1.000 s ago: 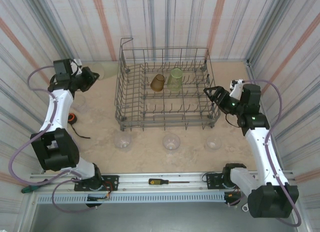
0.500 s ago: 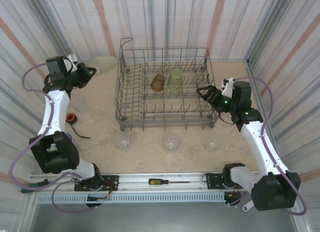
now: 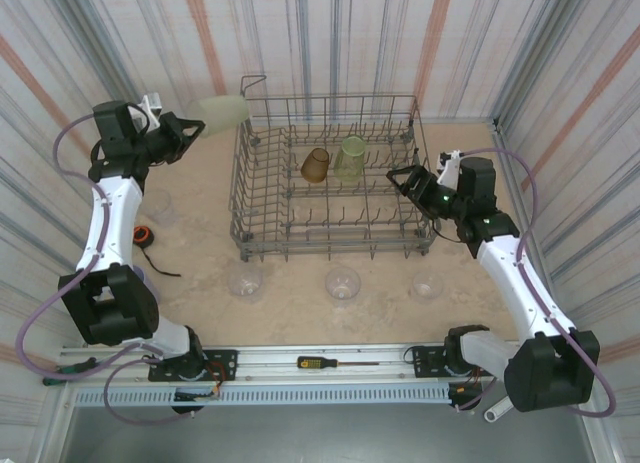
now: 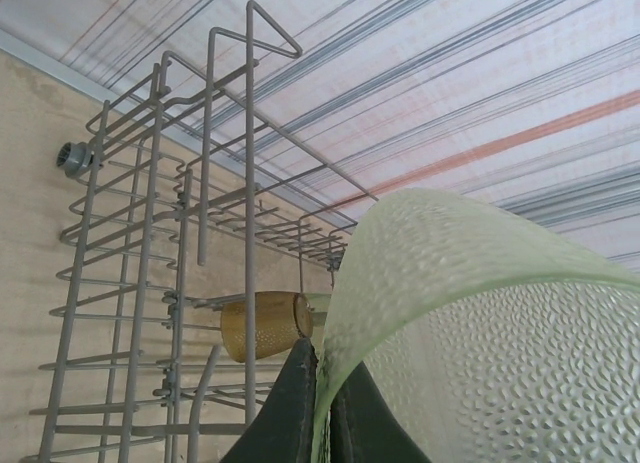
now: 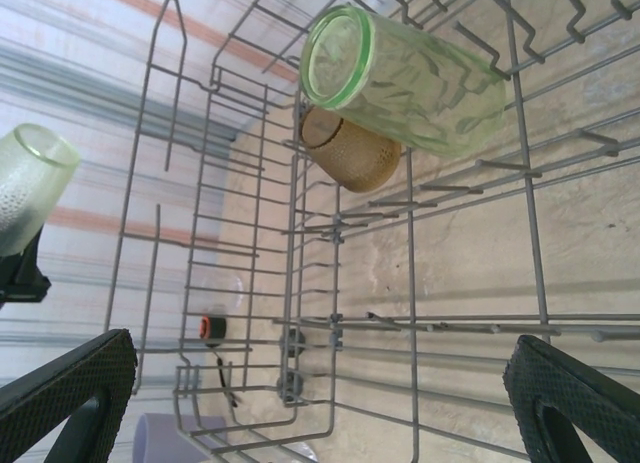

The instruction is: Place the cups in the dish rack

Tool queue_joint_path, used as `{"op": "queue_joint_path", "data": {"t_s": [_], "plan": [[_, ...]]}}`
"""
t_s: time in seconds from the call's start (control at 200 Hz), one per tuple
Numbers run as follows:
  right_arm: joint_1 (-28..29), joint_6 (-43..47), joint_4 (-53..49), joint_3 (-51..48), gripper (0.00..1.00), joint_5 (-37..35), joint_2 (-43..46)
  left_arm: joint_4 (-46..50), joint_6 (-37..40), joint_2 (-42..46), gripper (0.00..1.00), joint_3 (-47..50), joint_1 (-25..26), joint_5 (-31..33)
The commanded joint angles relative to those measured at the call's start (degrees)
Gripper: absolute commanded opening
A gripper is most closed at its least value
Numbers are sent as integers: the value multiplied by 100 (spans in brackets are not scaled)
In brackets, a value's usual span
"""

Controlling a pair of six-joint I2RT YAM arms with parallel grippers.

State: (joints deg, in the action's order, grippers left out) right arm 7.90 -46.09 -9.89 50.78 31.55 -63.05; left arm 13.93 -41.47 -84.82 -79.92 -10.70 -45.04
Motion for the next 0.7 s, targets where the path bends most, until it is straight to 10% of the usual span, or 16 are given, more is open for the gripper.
{"op": "queue_joint_path", "data": {"t_s": [0.0,0.696], "plan": [[95,-115,197,155,99,33,-68,-310,-188,97,0,-171,129,-241],[344,-462,1931,-2,99,771,-520,-1976,-815,-577,0,179,1658,-556]]}}
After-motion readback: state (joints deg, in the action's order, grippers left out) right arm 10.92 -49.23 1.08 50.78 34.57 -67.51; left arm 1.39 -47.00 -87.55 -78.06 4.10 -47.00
